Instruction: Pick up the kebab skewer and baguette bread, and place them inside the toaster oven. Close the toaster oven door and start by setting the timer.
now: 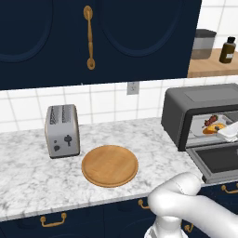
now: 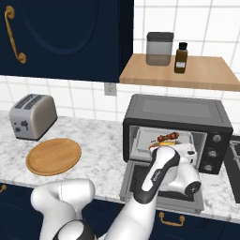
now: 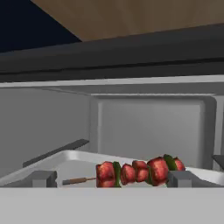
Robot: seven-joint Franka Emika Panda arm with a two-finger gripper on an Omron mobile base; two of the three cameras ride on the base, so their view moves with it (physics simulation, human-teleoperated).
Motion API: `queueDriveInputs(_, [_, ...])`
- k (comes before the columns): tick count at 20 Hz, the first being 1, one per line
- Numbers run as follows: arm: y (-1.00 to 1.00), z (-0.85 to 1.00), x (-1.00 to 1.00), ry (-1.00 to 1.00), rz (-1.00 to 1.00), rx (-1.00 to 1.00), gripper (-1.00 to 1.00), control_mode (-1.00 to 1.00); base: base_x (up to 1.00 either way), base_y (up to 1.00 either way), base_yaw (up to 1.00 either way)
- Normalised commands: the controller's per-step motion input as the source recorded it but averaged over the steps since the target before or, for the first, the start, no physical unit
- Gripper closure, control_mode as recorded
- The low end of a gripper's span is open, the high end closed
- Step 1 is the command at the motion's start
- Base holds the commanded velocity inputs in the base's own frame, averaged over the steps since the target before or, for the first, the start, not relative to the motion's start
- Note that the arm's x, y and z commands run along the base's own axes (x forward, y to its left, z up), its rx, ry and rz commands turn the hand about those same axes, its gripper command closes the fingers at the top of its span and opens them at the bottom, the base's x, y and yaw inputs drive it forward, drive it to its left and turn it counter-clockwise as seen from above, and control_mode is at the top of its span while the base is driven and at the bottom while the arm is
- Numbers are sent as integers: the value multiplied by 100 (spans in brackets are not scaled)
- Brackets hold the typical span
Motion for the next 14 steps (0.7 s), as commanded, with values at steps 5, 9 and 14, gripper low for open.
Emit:
queueDriveInputs(5, [-9,0,-78,-6,0,0,-100,-100,0,0,0])
queueDriveInputs(9, [0,-5,-84,0,0,0,-100,-100,0,0,0])
queueDriveInputs(14, [0,-18,-23,0,-4,1,-100,-100,0,0,0])
